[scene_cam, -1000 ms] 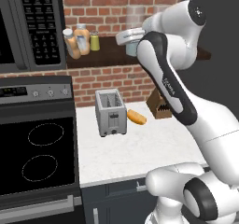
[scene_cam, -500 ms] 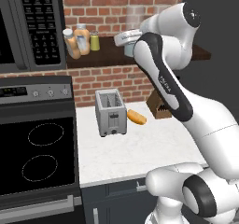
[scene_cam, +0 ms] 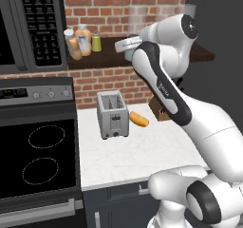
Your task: Put the shaker and condiment bottle from the counter next to their counterparts in the cabinet.
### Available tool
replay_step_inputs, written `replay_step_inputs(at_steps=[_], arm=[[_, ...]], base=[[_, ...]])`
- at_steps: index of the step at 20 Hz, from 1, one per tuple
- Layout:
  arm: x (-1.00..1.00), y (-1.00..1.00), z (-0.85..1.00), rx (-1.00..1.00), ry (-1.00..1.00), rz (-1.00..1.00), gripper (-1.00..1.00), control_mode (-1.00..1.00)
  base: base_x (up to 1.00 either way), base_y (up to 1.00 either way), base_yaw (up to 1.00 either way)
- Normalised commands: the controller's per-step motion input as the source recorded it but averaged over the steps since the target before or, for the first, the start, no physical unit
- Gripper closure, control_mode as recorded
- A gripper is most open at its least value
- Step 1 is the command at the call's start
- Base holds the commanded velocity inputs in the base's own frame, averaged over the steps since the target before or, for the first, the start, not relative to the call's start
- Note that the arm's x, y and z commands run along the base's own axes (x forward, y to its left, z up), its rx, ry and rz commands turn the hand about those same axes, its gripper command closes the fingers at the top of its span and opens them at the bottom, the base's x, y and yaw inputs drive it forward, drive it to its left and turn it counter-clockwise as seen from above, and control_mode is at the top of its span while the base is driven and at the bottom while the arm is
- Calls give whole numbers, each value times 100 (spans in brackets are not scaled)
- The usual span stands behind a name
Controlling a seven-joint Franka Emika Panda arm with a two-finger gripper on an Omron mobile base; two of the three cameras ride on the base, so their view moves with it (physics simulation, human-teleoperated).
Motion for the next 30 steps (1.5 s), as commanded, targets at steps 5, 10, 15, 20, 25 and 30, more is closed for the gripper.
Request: replay_step_inputs(at_steps=[5,10,15,20,25,30], arm=[[18,8,-2,0,0,1,100,-100],[18,8,0,0,0,3,100,-100],[22,8,0,0,0,3,100,-100],[22,4,0,0,0,2,100,-100],[17,6,0,0,0,0,100,-100],[12,9,0,0,0,0,100,-100]], base=[[0,0,0],[0,0,0],[0,0,0],[0,0,0],[0,0,0],[0,0,0]])
